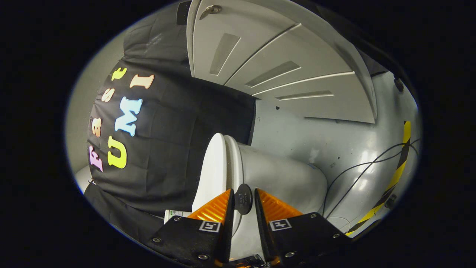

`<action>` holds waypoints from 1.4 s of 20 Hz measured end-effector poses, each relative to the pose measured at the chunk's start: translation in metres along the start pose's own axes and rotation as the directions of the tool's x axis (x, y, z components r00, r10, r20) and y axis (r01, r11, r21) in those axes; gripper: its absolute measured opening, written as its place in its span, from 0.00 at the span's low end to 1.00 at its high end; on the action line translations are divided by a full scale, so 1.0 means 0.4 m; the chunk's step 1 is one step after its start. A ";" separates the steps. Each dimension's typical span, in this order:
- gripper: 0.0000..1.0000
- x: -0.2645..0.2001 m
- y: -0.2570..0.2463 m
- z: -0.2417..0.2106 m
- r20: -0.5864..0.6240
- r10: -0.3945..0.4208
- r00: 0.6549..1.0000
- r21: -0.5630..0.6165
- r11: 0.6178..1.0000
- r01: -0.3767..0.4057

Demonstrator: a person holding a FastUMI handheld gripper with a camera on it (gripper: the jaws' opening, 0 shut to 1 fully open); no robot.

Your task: Open the toilet lid.

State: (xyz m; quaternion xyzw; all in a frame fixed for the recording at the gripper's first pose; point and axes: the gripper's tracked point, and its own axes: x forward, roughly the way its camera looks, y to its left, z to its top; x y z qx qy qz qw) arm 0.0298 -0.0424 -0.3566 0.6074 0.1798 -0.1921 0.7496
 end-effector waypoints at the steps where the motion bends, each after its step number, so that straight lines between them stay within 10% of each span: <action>1: 0.18 -0.001 0.001 -0.002 -0.002 0.000 1.000 0.002 1.000 0.000; 7: 0.00 0.002 0.009 0.004 0.004 0.006 1.000 0.036 0.999 -0.007; 28: 0.00 -0.063 0.196 0.025 -0.037 0.020 0.999 -0.147 0.989 -0.025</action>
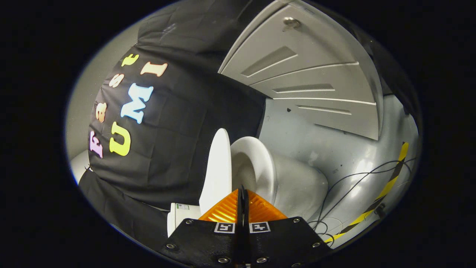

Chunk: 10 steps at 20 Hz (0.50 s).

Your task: Open the toilet lid.

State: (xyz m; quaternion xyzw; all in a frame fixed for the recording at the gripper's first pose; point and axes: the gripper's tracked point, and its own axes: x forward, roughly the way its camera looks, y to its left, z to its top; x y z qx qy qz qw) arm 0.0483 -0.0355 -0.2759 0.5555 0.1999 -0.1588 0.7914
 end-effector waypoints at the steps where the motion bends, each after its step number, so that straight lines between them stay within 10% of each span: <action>1: 0.00 -0.006 0.014 0.003 0.002 0.003 1.000 -0.016 1.000 -0.003; 10: 0.00 -0.046 0.133 0.017 0.022 0.044 0.999 -0.100 0.994 -0.041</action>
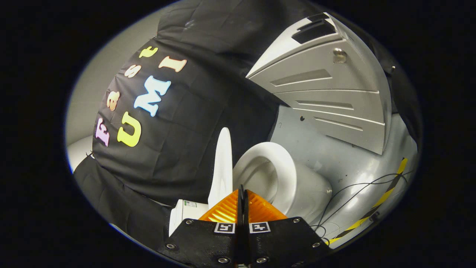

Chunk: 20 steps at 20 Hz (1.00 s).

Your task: Open the toilet lid.

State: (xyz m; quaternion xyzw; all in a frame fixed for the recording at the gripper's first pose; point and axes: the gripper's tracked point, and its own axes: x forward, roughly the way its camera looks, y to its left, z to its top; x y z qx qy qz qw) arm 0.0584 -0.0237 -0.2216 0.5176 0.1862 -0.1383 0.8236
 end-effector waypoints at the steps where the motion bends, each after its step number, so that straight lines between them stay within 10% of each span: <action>1: 0.00 -0.003 0.014 0.001 0.002 0.005 1.000 -0.010 1.000 -0.005; 20: 0.00 -0.074 0.290 0.003 0.006 0.145 0.989 -0.260 0.956 -0.138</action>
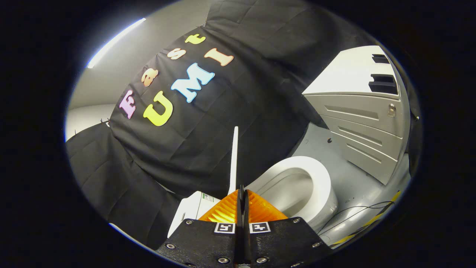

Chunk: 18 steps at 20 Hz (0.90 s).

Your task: Open the toilet lid.

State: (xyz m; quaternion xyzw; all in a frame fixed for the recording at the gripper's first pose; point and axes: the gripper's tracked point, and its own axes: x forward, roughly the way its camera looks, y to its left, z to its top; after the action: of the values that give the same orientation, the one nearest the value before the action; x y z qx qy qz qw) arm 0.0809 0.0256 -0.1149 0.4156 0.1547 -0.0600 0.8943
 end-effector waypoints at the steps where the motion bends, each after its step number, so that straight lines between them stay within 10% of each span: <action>1: 0.00 -0.001 0.014 0.002 -0.002 0.005 1.000 -0.015 1.000 -0.005; 18: 0.00 -0.015 0.268 -0.008 -0.011 0.128 0.992 -0.253 0.959 -0.127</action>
State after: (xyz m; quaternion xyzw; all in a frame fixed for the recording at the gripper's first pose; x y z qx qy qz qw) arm 0.1000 0.0976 -0.0371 0.3072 0.1314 0.0167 0.9424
